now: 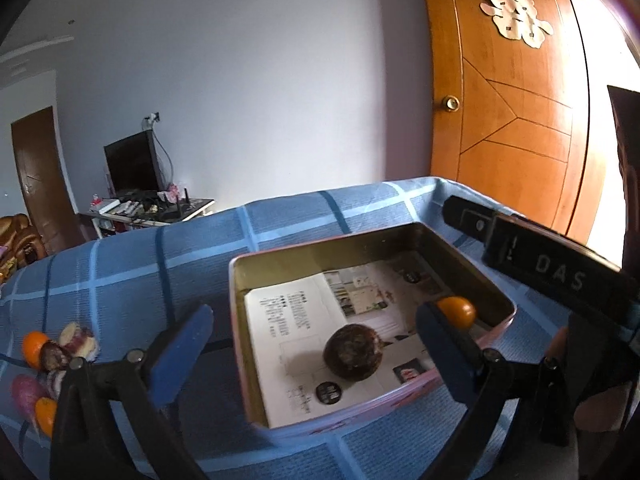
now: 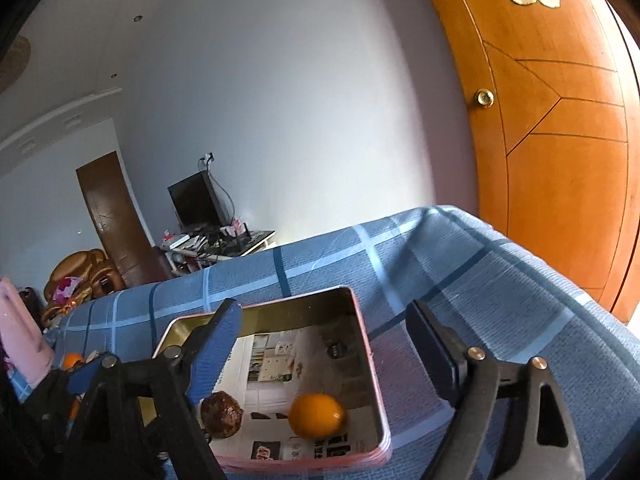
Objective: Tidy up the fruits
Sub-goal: 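Grasp the small yellow round fruit with the right gripper, then grasp the red radish with the left gripper, then carry the radish into the pink tin and open the left gripper while the right carries the yellow fruit, then lower the yellow fruit into the pink tin and open the right gripper, then grasp an orange with the left gripper while the right gripper grasps a sugarcane slice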
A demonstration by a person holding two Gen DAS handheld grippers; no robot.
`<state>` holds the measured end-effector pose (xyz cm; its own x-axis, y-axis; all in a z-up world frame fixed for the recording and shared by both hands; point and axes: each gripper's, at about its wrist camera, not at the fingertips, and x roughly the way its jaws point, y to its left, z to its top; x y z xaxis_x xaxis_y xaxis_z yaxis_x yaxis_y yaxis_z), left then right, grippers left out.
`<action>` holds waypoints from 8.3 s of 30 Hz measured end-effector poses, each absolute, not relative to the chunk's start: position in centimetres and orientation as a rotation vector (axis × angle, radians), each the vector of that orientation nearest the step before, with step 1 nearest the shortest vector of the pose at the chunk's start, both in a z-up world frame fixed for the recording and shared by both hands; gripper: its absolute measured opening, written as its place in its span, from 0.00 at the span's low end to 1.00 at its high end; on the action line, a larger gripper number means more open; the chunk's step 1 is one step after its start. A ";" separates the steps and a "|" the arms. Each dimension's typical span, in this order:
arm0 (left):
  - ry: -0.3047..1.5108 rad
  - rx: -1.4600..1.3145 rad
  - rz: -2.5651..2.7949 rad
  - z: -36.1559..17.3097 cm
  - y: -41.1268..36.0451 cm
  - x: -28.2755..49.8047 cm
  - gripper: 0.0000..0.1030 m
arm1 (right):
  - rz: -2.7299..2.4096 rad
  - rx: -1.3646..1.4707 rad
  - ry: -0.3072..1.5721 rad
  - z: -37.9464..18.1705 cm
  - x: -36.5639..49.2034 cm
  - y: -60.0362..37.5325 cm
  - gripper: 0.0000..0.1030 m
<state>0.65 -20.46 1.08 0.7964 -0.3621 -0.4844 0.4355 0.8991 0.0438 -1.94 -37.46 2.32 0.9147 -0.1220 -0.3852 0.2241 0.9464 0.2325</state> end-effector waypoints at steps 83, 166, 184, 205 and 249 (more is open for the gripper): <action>0.827 0.015 -0.286 -3.3 8.7 6.3 0.50 | 0.048 0.118 0.874 -3.7 6.8 -12.1 0.29; 0.639 0.131 -0.503 -0.2 -22.8 6.0 0.50 | -0.085 0.141 0.584 0.2 2.2 -36.3 0.29; 0.643 0.133 -0.442 -0.3 -23.0 6.5 0.73 | -0.042 0.230 0.660 -0.9 3.7 -37.3 0.30; 0.406 0.061 -0.115 2.6 -14.6 4.1 1.00 | -0.331 0.342 0.279 3.0 -2.5 -41.3 0.74; 0.539 0.106 -0.126 0.5 -5.3 0.2 1.00 | -0.332 0.301 0.307 2.3 -7.5 -31.6 0.74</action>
<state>0.20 -5.34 0.54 0.8508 -0.0921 -0.5173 0.1477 0.9868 0.0671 -7.45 -31.62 2.28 0.9003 -0.2706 -0.3409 0.3608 0.9022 0.2365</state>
